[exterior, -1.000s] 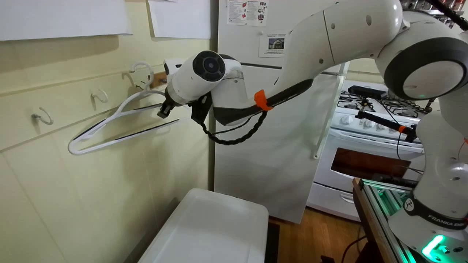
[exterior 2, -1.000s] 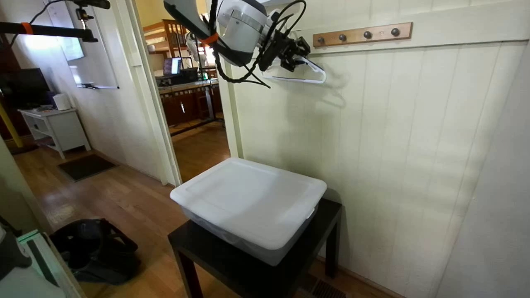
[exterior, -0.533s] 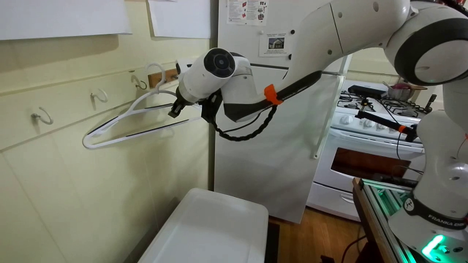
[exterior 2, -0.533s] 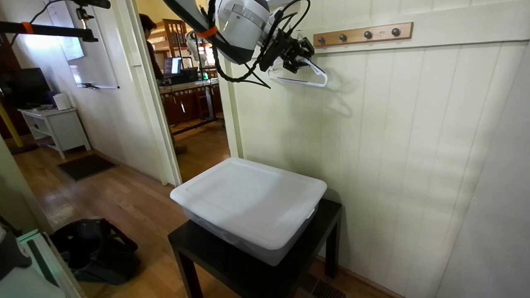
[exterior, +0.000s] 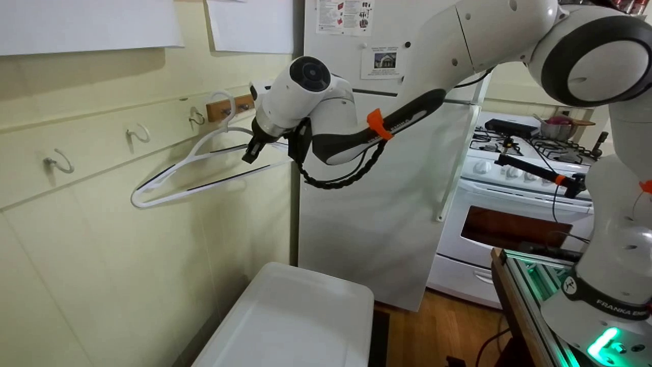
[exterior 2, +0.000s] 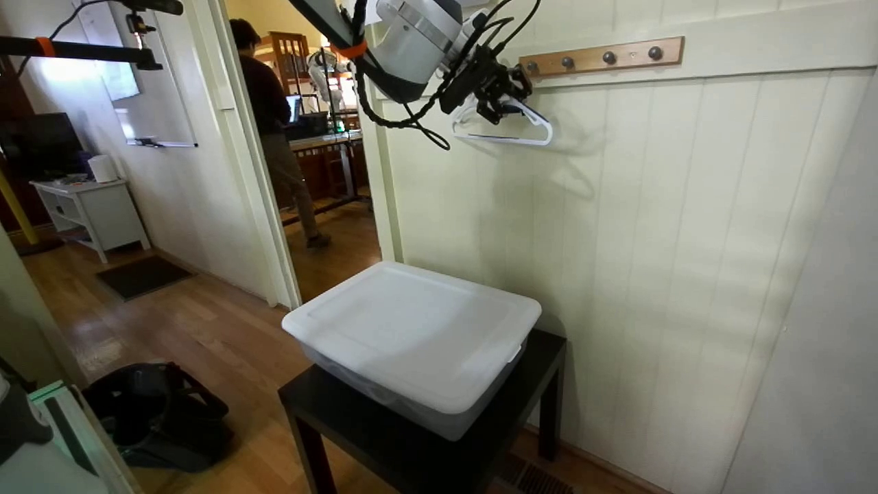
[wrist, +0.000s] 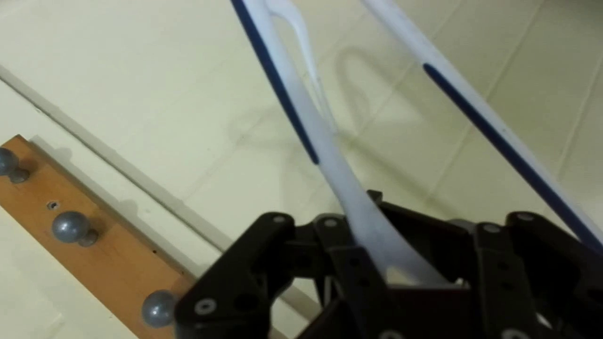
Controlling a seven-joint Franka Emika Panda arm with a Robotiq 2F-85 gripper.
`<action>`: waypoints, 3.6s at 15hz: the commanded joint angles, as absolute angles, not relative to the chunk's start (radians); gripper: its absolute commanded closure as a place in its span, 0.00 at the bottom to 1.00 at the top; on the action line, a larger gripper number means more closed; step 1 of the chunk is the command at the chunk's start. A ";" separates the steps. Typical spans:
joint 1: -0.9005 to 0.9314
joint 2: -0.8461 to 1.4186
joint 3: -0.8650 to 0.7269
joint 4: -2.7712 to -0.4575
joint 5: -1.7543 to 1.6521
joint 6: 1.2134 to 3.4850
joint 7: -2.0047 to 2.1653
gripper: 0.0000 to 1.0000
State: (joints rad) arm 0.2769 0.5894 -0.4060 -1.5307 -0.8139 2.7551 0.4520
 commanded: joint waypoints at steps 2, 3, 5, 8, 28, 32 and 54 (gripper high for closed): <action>0.167 0.589 -0.283 -1.495 -0.760 2.722 0.331 1.00; 0.150 0.595 -0.264 -1.484 -0.745 2.720 0.304 1.00; 0.167 0.591 -0.292 -1.503 -0.772 2.750 0.342 1.00; 0.162 0.594 -0.288 -1.499 -0.771 2.750 0.335 1.00; 0.163 0.594 -0.288 -1.499 -0.771 2.750 0.335 1.00; 0.163 0.594 -0.288 -1.499 -0.771 2.750 0.335 1.00; 0.164 0.594 -0.289 -1.499 -0.771 2.750 0.335 1.00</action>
